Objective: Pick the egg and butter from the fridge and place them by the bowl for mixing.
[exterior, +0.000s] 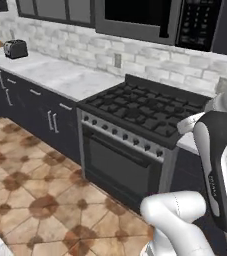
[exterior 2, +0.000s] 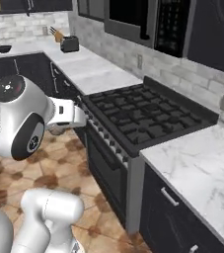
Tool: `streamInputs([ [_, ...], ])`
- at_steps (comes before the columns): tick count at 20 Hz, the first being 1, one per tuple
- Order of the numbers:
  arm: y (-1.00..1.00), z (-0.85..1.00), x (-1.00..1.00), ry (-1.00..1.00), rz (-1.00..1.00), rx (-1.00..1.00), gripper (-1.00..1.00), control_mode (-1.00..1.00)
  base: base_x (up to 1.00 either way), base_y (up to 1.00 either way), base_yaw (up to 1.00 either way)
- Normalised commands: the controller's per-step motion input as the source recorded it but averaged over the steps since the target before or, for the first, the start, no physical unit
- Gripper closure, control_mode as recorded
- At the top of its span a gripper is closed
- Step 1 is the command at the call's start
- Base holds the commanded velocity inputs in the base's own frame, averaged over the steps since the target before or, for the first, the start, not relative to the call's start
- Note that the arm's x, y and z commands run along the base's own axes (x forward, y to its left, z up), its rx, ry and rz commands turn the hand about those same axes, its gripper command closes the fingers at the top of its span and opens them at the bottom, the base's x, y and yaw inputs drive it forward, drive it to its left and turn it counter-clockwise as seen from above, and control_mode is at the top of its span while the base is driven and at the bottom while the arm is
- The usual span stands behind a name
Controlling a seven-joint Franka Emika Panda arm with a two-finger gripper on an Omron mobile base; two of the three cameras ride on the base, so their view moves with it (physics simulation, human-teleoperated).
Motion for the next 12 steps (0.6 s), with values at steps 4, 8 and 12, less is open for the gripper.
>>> streamInputs([
  [4, 0.0, 0.0, 0.0, 0.0, 0.0, 0.0, 1.0, 1.0, 0.6, 0.0, 0.75],
  [8, 0.0, 0.0, 0.0, 0.0, 0.0, 0.0, 1.0, 1.0, 0.86, 0.0, 0.68],
  [12, 0.0, 0.0, 0.0, 0.0, 0.0, 0.0, 1.0, 1.0, 1.0, 0.01, 0.47],
])
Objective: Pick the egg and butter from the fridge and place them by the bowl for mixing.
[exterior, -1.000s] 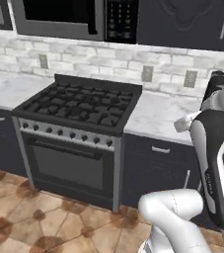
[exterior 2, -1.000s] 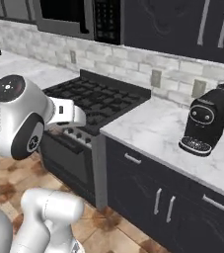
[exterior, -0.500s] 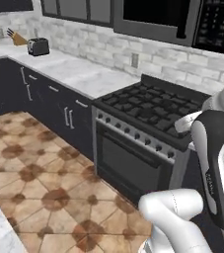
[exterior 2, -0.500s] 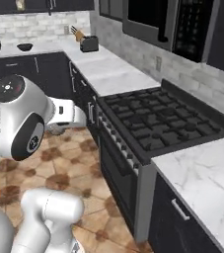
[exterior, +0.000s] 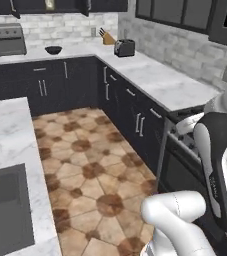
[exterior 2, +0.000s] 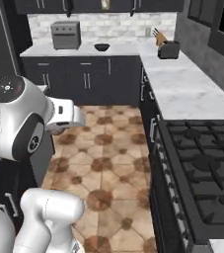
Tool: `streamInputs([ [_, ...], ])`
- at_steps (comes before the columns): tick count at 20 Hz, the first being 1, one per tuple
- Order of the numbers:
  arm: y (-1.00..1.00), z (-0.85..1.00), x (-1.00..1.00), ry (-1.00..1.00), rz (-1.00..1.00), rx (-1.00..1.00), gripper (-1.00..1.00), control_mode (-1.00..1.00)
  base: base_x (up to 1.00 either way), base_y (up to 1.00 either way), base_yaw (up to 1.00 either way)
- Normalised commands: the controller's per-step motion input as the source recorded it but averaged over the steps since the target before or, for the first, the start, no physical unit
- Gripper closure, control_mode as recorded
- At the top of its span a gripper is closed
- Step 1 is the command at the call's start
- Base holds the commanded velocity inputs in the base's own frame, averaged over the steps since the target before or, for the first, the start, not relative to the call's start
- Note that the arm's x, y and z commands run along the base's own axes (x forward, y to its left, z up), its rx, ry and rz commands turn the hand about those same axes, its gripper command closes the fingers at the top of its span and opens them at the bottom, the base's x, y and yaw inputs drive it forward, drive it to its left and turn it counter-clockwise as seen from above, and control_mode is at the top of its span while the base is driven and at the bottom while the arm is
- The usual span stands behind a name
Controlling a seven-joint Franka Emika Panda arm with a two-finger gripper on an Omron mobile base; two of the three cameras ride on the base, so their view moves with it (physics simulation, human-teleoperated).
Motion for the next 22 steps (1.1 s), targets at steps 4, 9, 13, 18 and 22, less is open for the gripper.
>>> streamInputs([
  [4, 0.0, 0.0, 0.0, 0.0, 0.0, 0.0, 1.0, 1.0, 1.0, 0.0, 0.32],
  [9, 0.0, 0.0, 0.0, 0.0, 0.0, 0.0, 1.0, 1.0, 1.0, 0.0, 0.27],
  [13, 0.0, 0.0, 0.0, 0.0, 0.0, 0.0, 1.0, 1.0, 1.0, -0.13, 0.22],
  [18, 0.0, 0.0, 0.0, 0.0, 0.0, 0.0, 1.0, 1.0, 1.0, -0.1, 0.21],
  [22, 0.0, 0.0, 0.0, 0.0, 0.0, 0.0, 1.0, 1.0, 1.0, -0.43, 0.07],
])
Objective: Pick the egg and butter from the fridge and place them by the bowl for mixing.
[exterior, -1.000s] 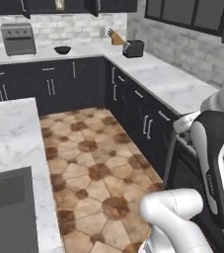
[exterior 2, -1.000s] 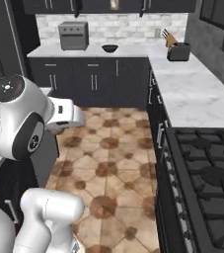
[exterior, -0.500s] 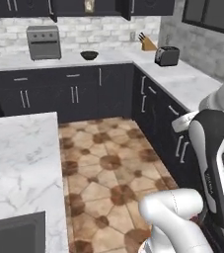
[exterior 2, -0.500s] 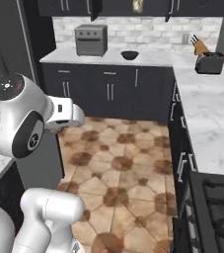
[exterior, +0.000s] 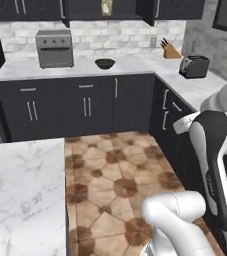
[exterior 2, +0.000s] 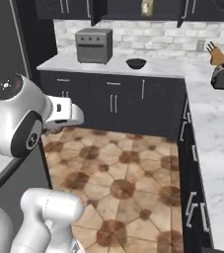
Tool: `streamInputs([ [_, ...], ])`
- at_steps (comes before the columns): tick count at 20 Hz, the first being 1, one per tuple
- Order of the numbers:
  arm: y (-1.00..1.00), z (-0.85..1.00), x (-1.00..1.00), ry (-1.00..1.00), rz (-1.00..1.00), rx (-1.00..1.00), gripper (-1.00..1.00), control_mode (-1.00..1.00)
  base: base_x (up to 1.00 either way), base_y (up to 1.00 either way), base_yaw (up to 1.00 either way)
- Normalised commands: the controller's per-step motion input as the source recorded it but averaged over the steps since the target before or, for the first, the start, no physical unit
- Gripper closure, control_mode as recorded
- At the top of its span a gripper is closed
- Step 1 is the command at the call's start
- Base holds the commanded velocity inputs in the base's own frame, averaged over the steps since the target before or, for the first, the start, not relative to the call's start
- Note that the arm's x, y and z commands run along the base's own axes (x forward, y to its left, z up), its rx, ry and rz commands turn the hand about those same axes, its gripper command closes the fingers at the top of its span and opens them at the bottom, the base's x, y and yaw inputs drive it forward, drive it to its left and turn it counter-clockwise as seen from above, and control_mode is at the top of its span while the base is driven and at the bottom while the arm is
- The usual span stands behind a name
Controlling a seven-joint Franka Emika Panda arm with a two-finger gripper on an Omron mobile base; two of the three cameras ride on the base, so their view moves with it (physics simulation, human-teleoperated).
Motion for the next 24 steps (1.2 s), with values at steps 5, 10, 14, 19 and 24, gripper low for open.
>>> streamInputs([
  [5, 0.0, 0.0, 0.0, 0.0, 0.0, 0.0, 1.0, 1.0, 1.0, -0.28, 0.08],
  [10, 0.0, 0.0, 0.0, 0.0, 0.0, 0.0, 1.0, 1.0, 1.0, -0.23, 0.1],
  [14, 0.0, 0.0, 0.0, 0.0, 0.0, 0.0, 1.0, 1.0, 1.0, -0.35, 0.07],
  [19, 0.0, 0.0, 0.0, 0.0, 0.0, 0.0, 1.0, 1.0, 1.0, -0.4, 0.04],
  [24, 0.0, 0.0, 0.0, 0.0, 0.0, 0.0, 1.0, 1.0, 1.0, -0.36, 0.04],
])
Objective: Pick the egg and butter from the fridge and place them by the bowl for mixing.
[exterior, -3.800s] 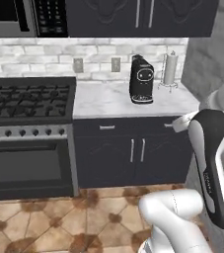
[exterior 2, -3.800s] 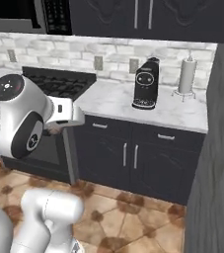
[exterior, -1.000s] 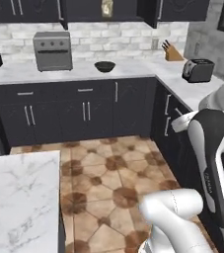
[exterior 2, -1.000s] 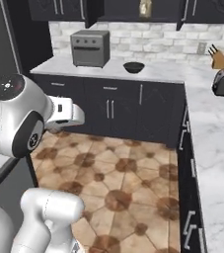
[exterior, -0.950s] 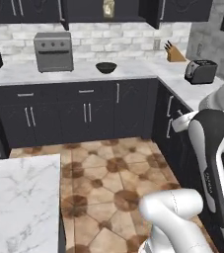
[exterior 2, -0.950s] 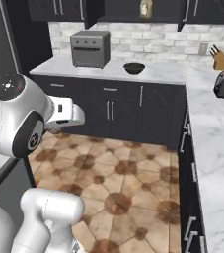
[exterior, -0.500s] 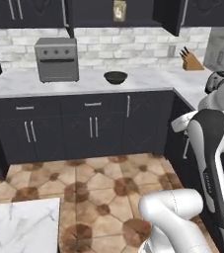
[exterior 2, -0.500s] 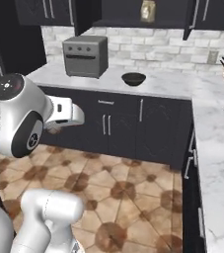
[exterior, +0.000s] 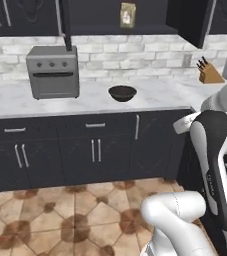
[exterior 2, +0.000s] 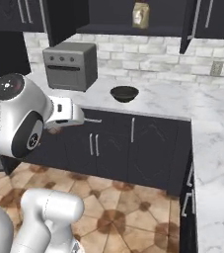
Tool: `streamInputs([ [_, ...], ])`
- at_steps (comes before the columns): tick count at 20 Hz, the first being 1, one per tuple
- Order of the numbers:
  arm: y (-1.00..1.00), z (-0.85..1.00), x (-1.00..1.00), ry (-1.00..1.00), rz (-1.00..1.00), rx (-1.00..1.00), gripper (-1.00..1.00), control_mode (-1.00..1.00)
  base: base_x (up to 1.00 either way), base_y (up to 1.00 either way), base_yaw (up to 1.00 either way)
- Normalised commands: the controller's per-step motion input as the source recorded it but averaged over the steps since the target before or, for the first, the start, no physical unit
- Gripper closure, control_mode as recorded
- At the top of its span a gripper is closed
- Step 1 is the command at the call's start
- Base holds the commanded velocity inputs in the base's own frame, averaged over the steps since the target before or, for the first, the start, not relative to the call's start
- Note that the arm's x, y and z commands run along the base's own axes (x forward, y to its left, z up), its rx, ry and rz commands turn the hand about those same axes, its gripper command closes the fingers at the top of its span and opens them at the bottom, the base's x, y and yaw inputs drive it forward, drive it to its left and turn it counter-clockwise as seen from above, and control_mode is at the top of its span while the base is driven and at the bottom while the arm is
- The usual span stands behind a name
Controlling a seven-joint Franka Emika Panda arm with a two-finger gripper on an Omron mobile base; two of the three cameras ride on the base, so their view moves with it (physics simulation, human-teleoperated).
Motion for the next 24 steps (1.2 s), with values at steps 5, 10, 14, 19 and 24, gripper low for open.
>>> streamInputs([
  [5, 0.0, 0.0, 0.0, 0.0, 0.0, 0.0, 1.0, 1.0, 1.0, -0.42, 0.0],
  [10, 0.0, 0.0, 0.0, 0.0, 0.0, 0.0, 1.0, 1.0, 1.0, -0.58, 0.0],
  [14, 0.0, 0.0, 0.0, 0.0, 0.0, 0.0, 1.0, 1.0, 1.0, -0.58, 0.0],
  [19, 0.0, 0.0, 0.0, 0.0, 0.0, 0.0, 1.0, 1.0, 0.86, -0.21, -0.05],
  [24, 0.0, 0.0, 0.0, 0.0, 0.0, 0.0, 1.0, 1.0, 0.39, 0.0, -0.27],
])
